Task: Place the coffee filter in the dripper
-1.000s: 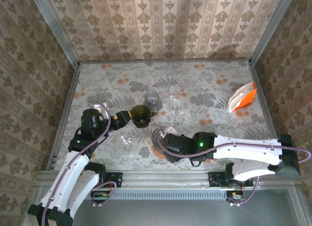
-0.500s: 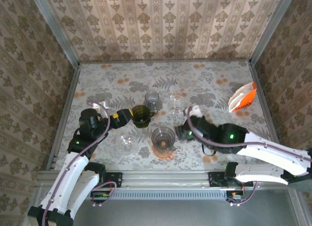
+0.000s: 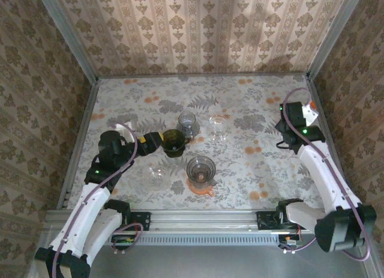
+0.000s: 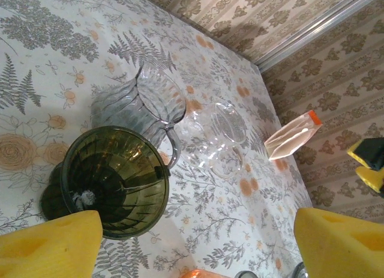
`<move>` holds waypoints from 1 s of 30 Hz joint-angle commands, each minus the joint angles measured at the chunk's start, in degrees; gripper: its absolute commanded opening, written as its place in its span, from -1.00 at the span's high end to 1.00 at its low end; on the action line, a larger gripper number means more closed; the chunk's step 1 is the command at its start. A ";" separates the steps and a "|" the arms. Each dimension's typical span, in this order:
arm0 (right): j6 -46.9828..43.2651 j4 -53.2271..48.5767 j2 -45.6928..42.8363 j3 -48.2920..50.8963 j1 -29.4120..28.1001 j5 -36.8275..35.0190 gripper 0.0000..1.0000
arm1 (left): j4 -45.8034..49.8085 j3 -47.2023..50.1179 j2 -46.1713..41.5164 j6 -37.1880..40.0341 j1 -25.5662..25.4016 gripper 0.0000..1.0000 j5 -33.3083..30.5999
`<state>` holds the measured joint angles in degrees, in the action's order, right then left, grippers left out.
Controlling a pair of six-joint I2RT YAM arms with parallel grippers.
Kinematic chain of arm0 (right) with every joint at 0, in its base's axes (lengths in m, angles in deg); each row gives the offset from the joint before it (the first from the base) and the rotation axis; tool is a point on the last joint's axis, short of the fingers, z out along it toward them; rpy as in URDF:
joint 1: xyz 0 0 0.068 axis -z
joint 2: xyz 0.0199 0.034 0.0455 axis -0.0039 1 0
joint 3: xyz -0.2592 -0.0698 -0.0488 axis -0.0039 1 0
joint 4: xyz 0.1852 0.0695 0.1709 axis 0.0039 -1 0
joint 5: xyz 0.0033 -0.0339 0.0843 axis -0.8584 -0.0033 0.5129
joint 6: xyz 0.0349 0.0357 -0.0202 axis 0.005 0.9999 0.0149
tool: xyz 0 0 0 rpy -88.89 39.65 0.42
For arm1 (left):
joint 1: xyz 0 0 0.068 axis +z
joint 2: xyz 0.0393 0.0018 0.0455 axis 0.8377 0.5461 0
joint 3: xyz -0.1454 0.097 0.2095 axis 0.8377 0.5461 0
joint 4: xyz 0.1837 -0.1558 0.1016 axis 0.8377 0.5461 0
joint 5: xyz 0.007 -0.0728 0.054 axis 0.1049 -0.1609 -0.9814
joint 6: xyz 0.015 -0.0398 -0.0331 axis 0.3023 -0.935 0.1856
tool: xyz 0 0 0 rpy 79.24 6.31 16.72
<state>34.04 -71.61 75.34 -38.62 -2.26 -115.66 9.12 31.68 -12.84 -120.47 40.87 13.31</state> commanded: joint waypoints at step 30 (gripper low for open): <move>-6.35 8.41 31.55 -20.41 20.76 14.44 -0.01 | -2.26 0.60 3.41 0.67 2.12 -0.70 3.74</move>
<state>28.66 -63.72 105.81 -56.76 18.03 -102.35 8.29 32.38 -10.00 -120.27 42.33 15.59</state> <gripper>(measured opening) 0.510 0.852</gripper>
